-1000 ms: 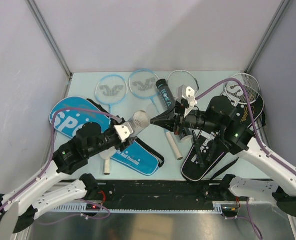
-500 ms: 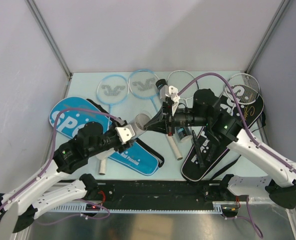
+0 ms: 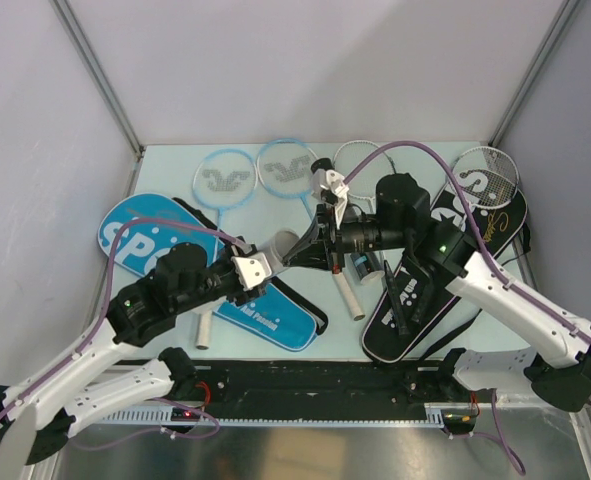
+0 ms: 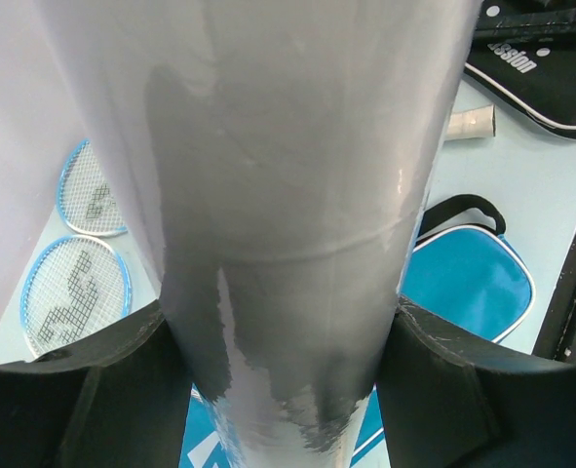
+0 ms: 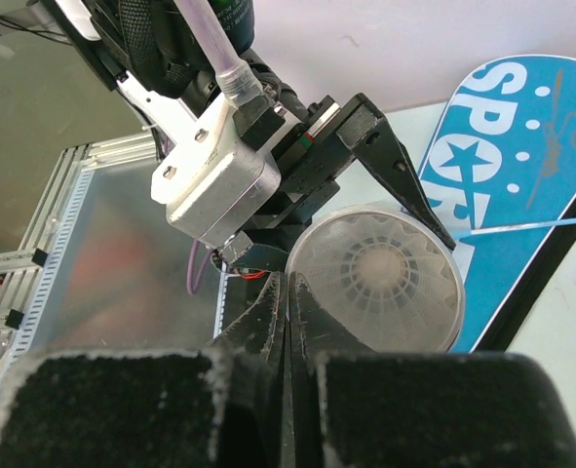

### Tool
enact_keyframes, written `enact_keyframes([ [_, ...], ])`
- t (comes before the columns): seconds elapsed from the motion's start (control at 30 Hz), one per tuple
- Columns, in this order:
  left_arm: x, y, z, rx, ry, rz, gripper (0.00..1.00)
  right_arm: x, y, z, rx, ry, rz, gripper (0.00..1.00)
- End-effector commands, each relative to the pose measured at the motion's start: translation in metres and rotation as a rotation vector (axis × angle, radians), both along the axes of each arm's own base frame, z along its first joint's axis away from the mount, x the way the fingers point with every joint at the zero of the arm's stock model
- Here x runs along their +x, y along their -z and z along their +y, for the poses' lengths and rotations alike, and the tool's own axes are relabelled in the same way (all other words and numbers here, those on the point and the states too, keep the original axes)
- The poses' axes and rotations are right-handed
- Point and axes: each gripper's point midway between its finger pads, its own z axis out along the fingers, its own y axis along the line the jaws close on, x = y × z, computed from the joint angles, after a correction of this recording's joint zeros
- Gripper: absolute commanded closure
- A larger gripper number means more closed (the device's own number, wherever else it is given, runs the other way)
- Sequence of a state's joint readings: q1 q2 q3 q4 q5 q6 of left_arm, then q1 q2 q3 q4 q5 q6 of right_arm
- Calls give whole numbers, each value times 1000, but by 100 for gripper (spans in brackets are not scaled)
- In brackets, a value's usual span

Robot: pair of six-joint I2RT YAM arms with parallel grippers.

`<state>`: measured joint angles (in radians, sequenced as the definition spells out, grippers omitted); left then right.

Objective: Pack up the badminton gear
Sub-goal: Close the lid on the shuttle tube.

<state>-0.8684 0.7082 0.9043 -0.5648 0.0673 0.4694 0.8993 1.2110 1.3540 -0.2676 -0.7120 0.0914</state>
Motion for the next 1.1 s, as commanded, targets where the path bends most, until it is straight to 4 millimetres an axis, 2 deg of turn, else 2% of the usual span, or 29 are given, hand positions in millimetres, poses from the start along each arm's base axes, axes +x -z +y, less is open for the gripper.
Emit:
enact_keyframes([
  [0.0,5,-44,-5,-82,9,-104,47,-3,-5,0,-21,-2,40,100],
  [0.37,6,-45,-7,-73,17,-111,47,-1,3,0,-78,4,137,100],
  [0.43,7,-45,-7,-72,18,-111,47,2,3,0,-80,16,159,96],
  [0.5,6,-45,-7,-74,20,-112,47,4,-2,-2,-65,34,173,87],
  [0.57,6,-45,-7,-73,22,-110,47,8,-13,-4,-30,62,183,83],
  [0.8,5,-43,-8,-72,28,-109,47,26,-48,-19,104,185,175,81],
  [0.93,4,-44,-8,-73,32,-110,47,31,-52,-20,128,199,183,81],
  [1.07,3,-44,-9,-74,40,-110,47,35,-47,-16,121,201,203,82],
])
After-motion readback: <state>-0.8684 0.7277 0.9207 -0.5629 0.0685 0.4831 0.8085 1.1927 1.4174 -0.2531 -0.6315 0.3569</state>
